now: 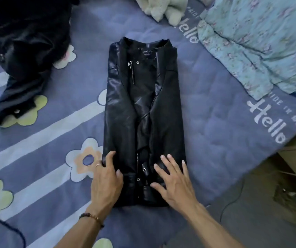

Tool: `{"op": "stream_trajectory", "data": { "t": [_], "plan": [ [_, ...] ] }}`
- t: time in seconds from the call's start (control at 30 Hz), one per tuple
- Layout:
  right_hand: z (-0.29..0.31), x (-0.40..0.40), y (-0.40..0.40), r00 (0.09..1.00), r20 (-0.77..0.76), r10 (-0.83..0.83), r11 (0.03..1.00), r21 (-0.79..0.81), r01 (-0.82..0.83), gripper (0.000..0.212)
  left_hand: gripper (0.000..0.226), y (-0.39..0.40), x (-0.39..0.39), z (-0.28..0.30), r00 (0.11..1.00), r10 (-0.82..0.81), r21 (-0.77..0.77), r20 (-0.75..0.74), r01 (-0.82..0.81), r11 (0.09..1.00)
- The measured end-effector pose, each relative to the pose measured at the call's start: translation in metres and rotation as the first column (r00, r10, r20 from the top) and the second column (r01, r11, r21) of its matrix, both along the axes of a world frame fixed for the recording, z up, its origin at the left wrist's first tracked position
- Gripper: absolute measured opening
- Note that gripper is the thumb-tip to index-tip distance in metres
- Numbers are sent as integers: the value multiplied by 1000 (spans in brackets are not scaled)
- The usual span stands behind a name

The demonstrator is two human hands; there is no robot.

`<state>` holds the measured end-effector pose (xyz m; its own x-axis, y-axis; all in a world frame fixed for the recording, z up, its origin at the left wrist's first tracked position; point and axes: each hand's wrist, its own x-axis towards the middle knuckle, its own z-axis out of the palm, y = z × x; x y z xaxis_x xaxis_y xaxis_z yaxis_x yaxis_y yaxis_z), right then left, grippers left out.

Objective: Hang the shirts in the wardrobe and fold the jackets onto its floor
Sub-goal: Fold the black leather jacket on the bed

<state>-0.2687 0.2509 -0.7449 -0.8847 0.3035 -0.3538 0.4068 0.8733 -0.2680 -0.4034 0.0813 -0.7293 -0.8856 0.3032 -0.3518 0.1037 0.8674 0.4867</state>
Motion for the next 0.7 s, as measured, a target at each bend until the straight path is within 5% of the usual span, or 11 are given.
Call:
{"op": "stream_trajectory", "data": {
  "t": [0.07, 0.13, 0.23, 0.3, 0.4, 0.47, 0.57, 0.7],
  "plan": [
    [-4, -1, -6, 993, -96, -64, 994, 84, 72, 51, 40, -16, 3, -9, 924, -191, -89, -332, 171, 981],
    [-2, -4, -18, 974, -182, -132, 979, 131, 157, 38, 16, -31, 4, -14, 786, -376, -190, -491, 325, 926],
    [-2, 3, -39, 939, -290, -184, 955, 174, 241, 18, 12, -47, 14, -20, 643, -619, -272, -451, 561, 782],
    [-4, 13, -48, 908, -366, -205, 954, 134, 269, 5, 29, -57, 25, -22, 650, -648, -242, -397, 607, 757],
    [-1, 35, -56, 934, -319, -162, 983, 27, 179, 43, 73, -71, 41, -24, 675, -693, -246, -254, 648, 721],
    [0, 50, -52, 975, -221, 10, 997, 81, 9, 69, 92, -70, 40, -26, 667, -724, -298, -176, 665, 685],
    [-8, 54, -39, 984, -3, 176, 967, 190, -172, 98, 80, -57, 31, -28, 647, -743, -362, -168, 661, 657],
    [-14, 27, -37, 994, 83, 65, 962, 259, -84, 93, 32, -36, 24, -28, 592, -762, -458, -263, 618, 639]
  ]
}}
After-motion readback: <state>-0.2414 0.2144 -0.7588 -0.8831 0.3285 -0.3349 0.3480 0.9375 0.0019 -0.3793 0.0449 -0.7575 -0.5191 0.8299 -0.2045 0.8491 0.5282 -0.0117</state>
